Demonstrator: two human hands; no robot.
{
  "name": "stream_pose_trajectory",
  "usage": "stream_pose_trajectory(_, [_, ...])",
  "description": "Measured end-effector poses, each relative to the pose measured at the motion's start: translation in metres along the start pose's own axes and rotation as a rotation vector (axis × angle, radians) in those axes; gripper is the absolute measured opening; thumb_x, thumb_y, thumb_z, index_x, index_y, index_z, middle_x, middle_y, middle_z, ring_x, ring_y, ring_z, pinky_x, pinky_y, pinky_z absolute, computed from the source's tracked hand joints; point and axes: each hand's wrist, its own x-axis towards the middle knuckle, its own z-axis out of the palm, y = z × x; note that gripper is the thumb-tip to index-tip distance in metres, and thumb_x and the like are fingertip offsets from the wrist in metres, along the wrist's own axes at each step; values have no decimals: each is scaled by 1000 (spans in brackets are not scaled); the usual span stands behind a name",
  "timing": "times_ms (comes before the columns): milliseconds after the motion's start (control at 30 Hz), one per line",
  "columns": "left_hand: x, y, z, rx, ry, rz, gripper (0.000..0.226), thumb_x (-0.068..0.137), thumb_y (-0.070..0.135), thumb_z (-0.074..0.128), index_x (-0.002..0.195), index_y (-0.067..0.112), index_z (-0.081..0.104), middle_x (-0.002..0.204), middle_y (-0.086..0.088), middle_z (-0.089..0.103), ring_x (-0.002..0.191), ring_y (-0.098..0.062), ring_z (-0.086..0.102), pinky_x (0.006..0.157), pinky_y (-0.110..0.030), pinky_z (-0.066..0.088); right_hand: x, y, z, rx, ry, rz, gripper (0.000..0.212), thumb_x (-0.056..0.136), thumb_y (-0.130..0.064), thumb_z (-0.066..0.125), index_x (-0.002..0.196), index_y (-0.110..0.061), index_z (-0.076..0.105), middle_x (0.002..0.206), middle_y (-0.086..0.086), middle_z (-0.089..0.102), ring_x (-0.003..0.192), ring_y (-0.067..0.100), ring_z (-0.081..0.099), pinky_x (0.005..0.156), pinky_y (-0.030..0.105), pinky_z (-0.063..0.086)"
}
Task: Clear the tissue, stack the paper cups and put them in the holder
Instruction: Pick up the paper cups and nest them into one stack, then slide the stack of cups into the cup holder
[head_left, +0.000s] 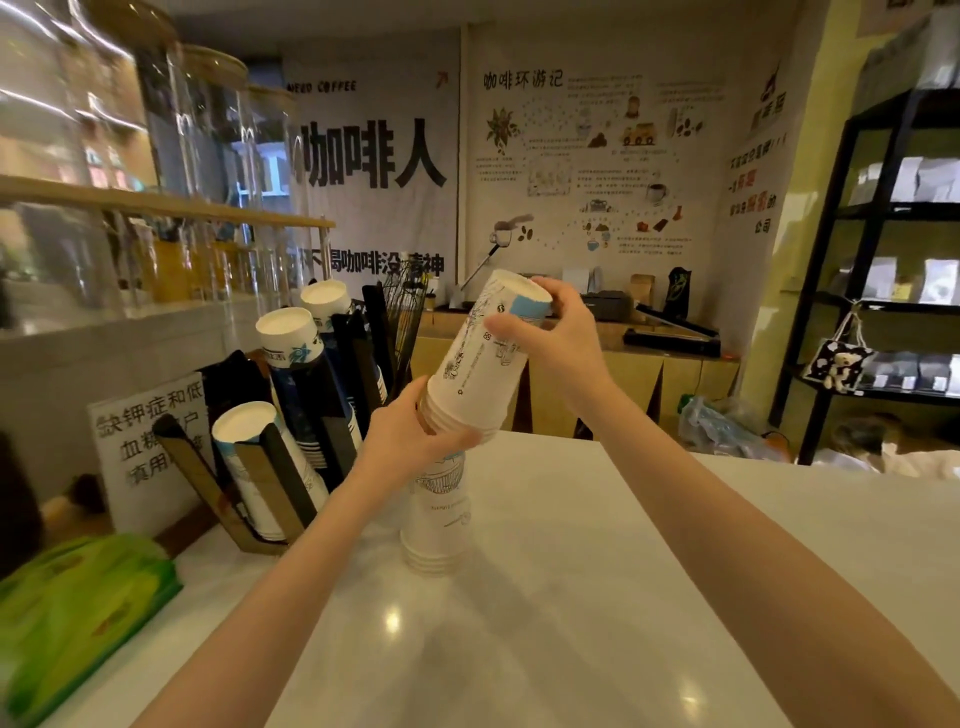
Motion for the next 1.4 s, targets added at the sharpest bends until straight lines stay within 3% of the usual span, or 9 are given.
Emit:
stream_pose_trajectory(167, [-4, -24, 7, -43, 48, -128, 84, 57, 48, 77, 129, 22, 41, 125, -2, 59, 114, -22, 55, 95, -45, 49, 7, 8, 32, -88, -97, -26, 71, 69, -29, 77, 129, -17, 41, 111, -7, 50, 98, 10, 53, 67, 15, 47])
stream_pose_trajectory(233, [-6, -35, 8, -19, 45, -157, 85, 55, 53, 76, 126, 22, 42, 123, -1, 59, 114, -22, 55, 94, -41, 49, 8, 16, 40, -110, -130, -21, 70, 69, -29, 77, 129, -16, 42, 110, -7, 50, 94, 7, 51, 65, 13, 45])
stream_pose_trajectory(333, [-8, -49, 12, -26, 36, -197, 78, 60, 47, 77, 125, 20, 43, 123, -3, 60, 109, -19, 57, 89, -33, 49, 7, 29, 50, -132, -166, 6, 69, 68, -30, 77, 127, -17, 43, 109, -6, 52, 90, 7, 53, 64, 14, 45])
stream_pose_trajectory(533, [-16, -72, 22, -58, -30, -292, 83, 58, 50, 76, 127, 20, 41, 127, -3, 57, 111, -21, 57, 90, -45, 53, -2, 60, 63, -170, -204, 66, 68, 66, -34, 78, 124, -19, 44, 108, -6, 51, 95, 11, 54, 66, 15, 47])
stream_pose_trajectory(667, [-22, -83, 35, -48, -73, -344, 79, 63, 43, 76, 128, 19, 39, 130, -4, 55, 115, -22, 54, 94, -41, 50, -11, 78, 66, -208, -212, 93, 70, 67, -34, 77, 125, -17, 42, 110, -4, 51, 97, 14, 54, 66, 15, 47])
stream_pose_trajectory(833, [-26, -97, 44, 32, -112, -388, 79, 63, 46, 75, 128, 18, 39, 132, -3, 53, 118, -21, 51, 81, -27, 45, -26, 96, 70, -238, -227, 90, 75, 66, -34, 78, 129, -18, 41, 121, -1, 53, 102, 14, 53, 77, 24, 50])
stream_pose_trajectory(1133, [-31, -109, 46, 104, -127, -365, 90, 53, 66, 67, 129, 28, 35, 128, 1, 57, 113, -21, 54, 93, -41, 49, -37, 105, 74, -275, -200, 71, 76, 66, -40, 76, 131, -24, 40, 132, 1, 50, 115, 17, 51, 89, 37, 54])
stream_pose_trajectory(1300, [-31, -111, 45, 168, -138, -366, 97, 53, 67, 68, 134, 29, 29, 138, -3, 45, 123, -23, 45, 101, -46, 43, -44, 113, 67, -141, -292, 298, 88, 74, -44, 68, 143, -23, 17, 137, 5, 46, 110, 15, 49, 87, 33, 46])
stream_pose_trajectory(1400, [-33, -110, 47, 172, -153, -342, 112, 49, 63, 73, 139, 33, 14, 145, -5, 31, 131, -25, 34, 105, -47, 36, -56, 129, 58, -63, -334, 512, 81, 81, -54, 53, 144, -23, 13, 144, 12, 40, 125, 27, 45, 99, 41, 38])
